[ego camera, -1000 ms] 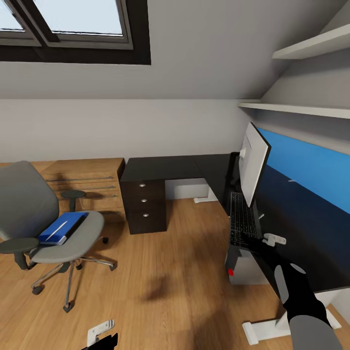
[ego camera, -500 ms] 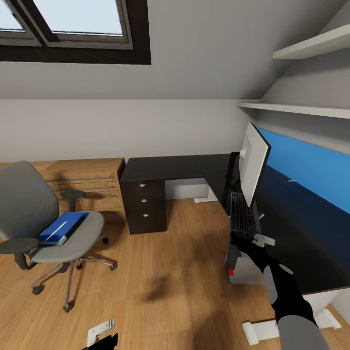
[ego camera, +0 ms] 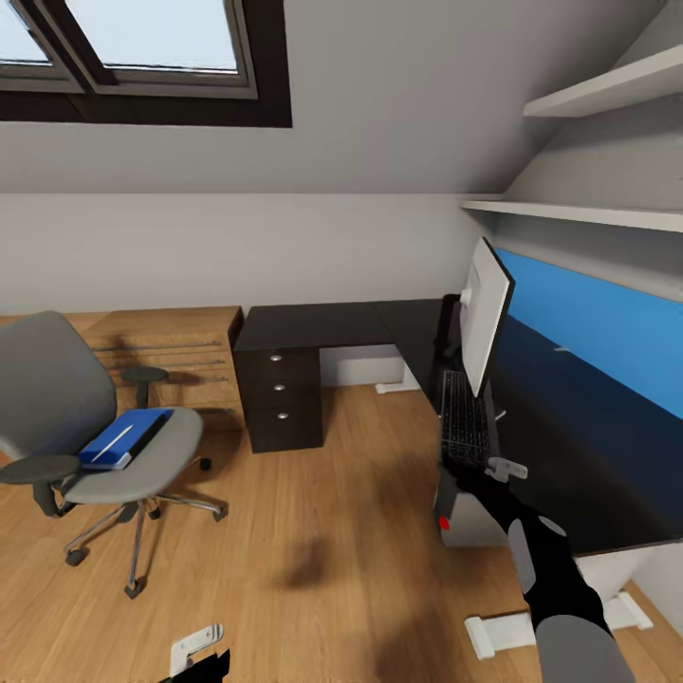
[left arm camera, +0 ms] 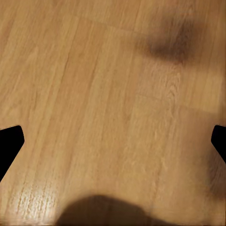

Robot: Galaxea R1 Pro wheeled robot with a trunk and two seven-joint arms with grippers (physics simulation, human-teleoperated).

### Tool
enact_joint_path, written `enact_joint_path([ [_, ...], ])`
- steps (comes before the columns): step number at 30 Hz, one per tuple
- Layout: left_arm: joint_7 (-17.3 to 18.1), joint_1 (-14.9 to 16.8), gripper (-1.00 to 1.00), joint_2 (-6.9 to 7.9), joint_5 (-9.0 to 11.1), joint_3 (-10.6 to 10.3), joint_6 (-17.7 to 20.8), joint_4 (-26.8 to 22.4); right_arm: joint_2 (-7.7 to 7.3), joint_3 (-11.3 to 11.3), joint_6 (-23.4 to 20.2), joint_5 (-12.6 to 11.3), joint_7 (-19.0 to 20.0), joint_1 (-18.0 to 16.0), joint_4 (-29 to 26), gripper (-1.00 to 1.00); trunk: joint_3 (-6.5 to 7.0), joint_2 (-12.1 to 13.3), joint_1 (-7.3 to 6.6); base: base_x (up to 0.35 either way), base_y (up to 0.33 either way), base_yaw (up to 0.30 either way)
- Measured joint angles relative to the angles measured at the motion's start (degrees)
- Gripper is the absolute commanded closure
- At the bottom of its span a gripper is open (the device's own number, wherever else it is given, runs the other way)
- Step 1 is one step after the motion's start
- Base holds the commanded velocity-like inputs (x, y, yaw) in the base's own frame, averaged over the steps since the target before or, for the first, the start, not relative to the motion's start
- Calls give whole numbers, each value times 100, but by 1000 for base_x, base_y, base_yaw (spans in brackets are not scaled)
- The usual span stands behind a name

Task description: In the bedroom, organize the workspace by keeping the computer under the desk, ensuring the monitor is on the desk, placing the keyboard on the desk next to the monitor, placing the mouse on the desk next to the keyboard, moving the folder from the swivel chair onto the desk next to the mouse, stacking the notebook on top of the folder with the pen on top of the notebook, and positioning the swivel chair next to the desk.

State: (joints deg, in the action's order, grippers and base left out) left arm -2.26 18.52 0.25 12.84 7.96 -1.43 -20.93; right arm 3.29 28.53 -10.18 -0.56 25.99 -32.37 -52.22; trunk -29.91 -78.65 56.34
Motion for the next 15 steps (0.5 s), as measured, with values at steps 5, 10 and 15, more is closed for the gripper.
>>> enact_joint_path([
  [5, 0, 0, -100, 0, 1, 4, 0, 0, 5, 0, 0, 1, 33, 0, 0, -100, 0, 0, 0, -154, -137, 0],
  [10, 0, 0, -100, 0, 0, 4, 0, 0, 6, 0, 1, 1, 37, 0, 1, -100, 0, 0, 0, -122, -116, 0],
  [15, 0, -1, -100, 6, 7, 7, 0, 0, 10, -1, 7, 6, 50, 1, 61, -100, 0, 0, -1, -30, -28, 0],
])
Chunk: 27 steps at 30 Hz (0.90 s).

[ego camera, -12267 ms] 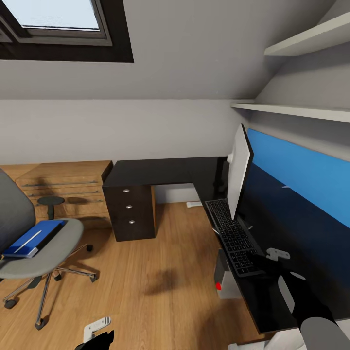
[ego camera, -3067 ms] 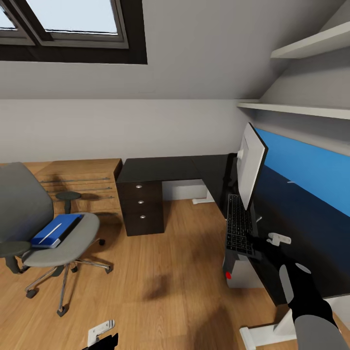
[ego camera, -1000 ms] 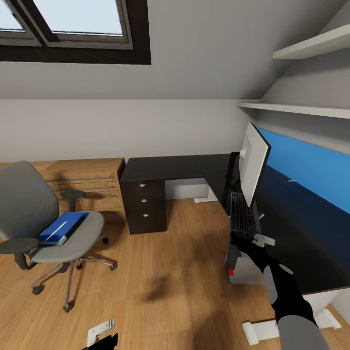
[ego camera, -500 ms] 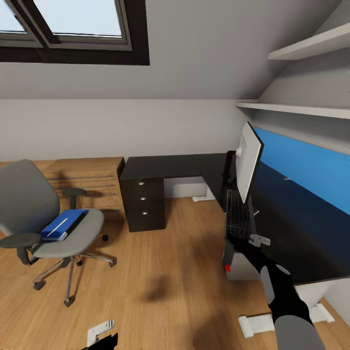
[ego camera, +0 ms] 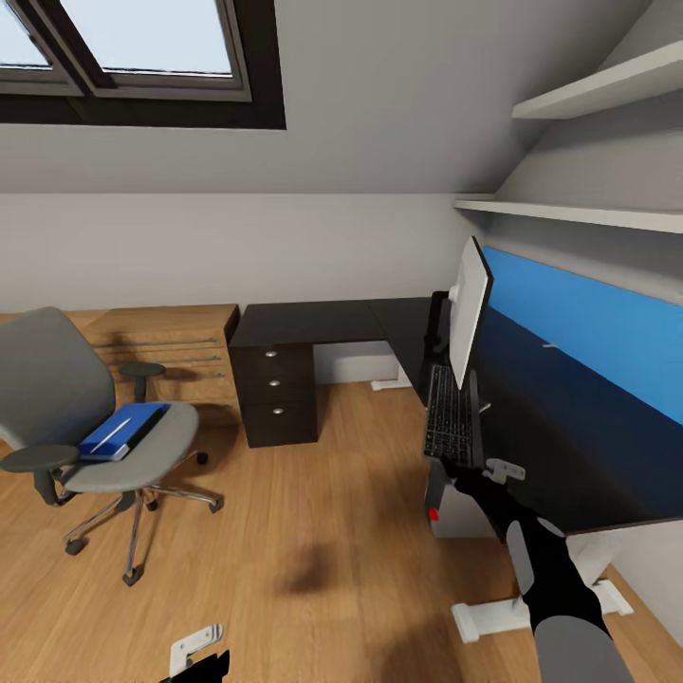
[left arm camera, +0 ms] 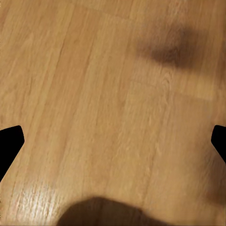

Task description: In the bedroom, organize the workspace by keeping the computer under the desk, ensuring the monitor is on the desk, placing the keyboard on the desk next to the monitor, placing the mouse on the desk next to the keyboard, moving the folder from the swivel chair onto the desk next to the mouse, stacking the notebook on top of the folder with the pen on top of the notebook, and positioning the swivel chair next to the desk.

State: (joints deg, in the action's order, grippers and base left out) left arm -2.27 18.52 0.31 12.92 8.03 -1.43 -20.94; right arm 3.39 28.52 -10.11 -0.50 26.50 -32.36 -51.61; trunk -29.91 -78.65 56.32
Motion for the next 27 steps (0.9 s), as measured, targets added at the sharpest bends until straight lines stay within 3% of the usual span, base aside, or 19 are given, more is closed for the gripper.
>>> enact_joint_path([
  [3, 0, 0, -100, 2, 0, 0, 0, 0, 41, -8, 43, -6, -32, 0, 227, -100, 0, 0, 0, -6, -6, 0],
  [5, 0, 0, -100, 2, 0, 0, 0, 0, 132, -8, 111, -18, -61, -1, 422, -100, 0, 0, 0, -2, -2, 0],
  [6, -2, 1, -100, 2, -1, 0, 0, 1, 248, -9, 174, -32, -144, 0, 599, -100, 0, 0, 0, -1, -1, 0],
  [12, -6, 0, -100, 3, -1, 0, 0, 0, 572, -8, 240, -65, -599, -1, 829, -100, 0, 0, 0, 0, 0, 0],
  [15, -8, 0, -100, 3, 1, 0, 0, 0, 652, -6, 247, -178, -833, -7, 866, -100, 0, 0, 0, 0, 0, 0],
  [18, -9, 0, -100, 3, 1, 0, 0, 0, 653, -5, 246, -607, -944, -15, 880, -100, 0, 0, 0, 0, 0, 0],
  [22, -9, 0, -100, 6, 0, 0, 0, 0, 653, -10, 237, -1349, -1014, -18, 888, -100, 0, 0, 0, 0, 0, 0],
  [23, -9, 0, -100, 8, -1, 0, 0, 0, 653, -9, 234, -1762, -1078, -18, 894, -100, 0, 0, 0, 0, 0, 0],
  [27, -9, 0, -100, 10, -1, 0, 0, 0, 653, -7, 231, -2639, -1339, -19, 903, -100, 0, 0, 0, 0, 0, 0],
])
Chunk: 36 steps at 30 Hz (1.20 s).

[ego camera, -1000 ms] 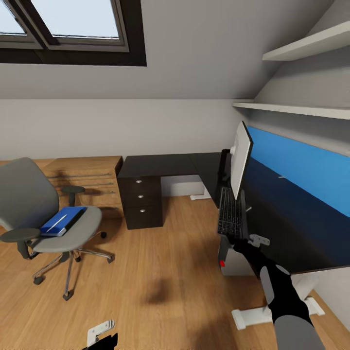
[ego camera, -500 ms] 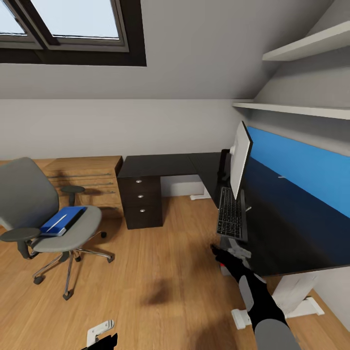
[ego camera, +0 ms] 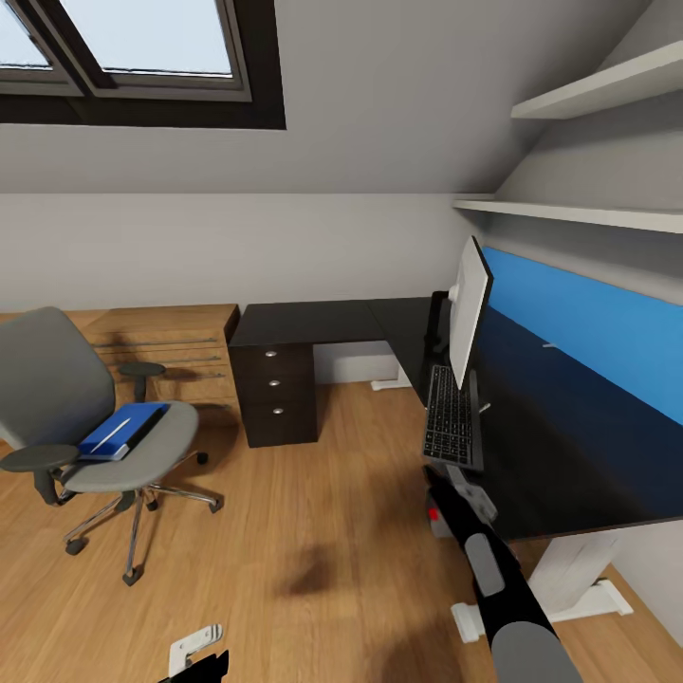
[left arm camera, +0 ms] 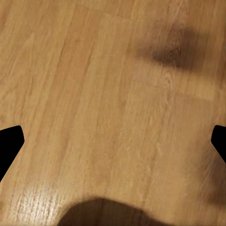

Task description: In the bedroom, organize the workspace by keeping the computer under the desk, ensuring the monitor is on the desk, placing the keyboard on the desk next to the monitor, placing the mouse on the desk next to the keyboard, moving the folder from the swivel chair onto the desk next to the mouse, stacking the notebook on top of the folder with the pen on top of the notebook, and positioning the swivel chair next to the desk.

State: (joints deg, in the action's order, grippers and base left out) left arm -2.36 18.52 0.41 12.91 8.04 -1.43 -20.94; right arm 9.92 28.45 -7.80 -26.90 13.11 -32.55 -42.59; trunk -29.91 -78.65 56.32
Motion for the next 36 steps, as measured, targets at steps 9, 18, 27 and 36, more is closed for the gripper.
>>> enact_joint_path([
  [9, 1, 0, -100, 1, -4, 0, 0, 0, 0, 7, 20, -2230, -591, 0, 320, -100, 0, 0, 0, 0, 0, 0],
  [18, 5, 0, -100, -6, -6, 0, 0, 0, 0, -18, 2, -2874, -435, 0, 405, -100, 0, 0, 0, 0, 0, 0],
  [27, 38, 0, -100, -11, -1, -5, -1, -8, 0, -57, -43, -2758, 222, 0, 407, -100, 0, 0, 0, 0, 0, 0],
  [36, 27, 0, -100, -144, -3, -4, -25, 184, -25, -74, 28, -2966, 318, -25, 498, -100, 0, 0, 0, 0, 0, 0],
])
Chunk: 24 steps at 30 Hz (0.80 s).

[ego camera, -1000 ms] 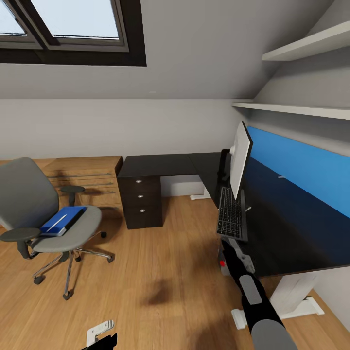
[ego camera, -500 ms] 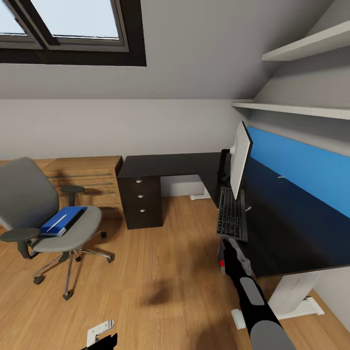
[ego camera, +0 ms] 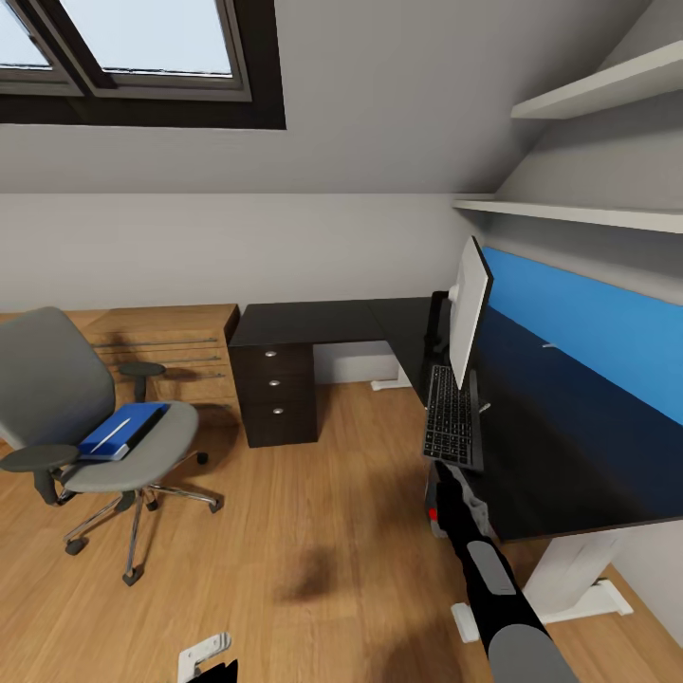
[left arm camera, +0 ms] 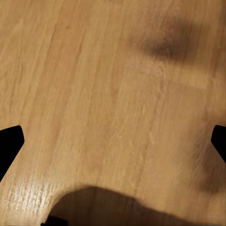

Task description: In the bedroom, organize the workspace by keeping the computer under the desk, ensuring the monitor is on the desk, placing the keyboard on the desk next to the monitor, placing the mouse on the desk next to the keyboard, moving the folder from the swivel chair onto the desk next to the mouse, stacking the notebook on top of the folder with the pen on top of the notebook, and positioning the swivel chair next to the desk.

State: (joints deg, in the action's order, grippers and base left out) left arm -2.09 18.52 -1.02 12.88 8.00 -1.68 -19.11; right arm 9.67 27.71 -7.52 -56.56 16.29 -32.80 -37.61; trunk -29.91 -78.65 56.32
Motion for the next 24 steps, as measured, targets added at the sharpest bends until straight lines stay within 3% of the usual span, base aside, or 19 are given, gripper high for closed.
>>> enact_joint_path([
  [12, -7, 0, -100, -2, 11, -4, 0, 43, -29, 19, -132, 371, 53, 7, -31, -100, 0, 0, 0, 0, 0, 0],
  [24, 1, 0, -100, -3, 8, 0, -7, 44, -35, 20, -149, 366, 90, 10, -32, -100, 0, 1, 2, -78, 84, 0],
])
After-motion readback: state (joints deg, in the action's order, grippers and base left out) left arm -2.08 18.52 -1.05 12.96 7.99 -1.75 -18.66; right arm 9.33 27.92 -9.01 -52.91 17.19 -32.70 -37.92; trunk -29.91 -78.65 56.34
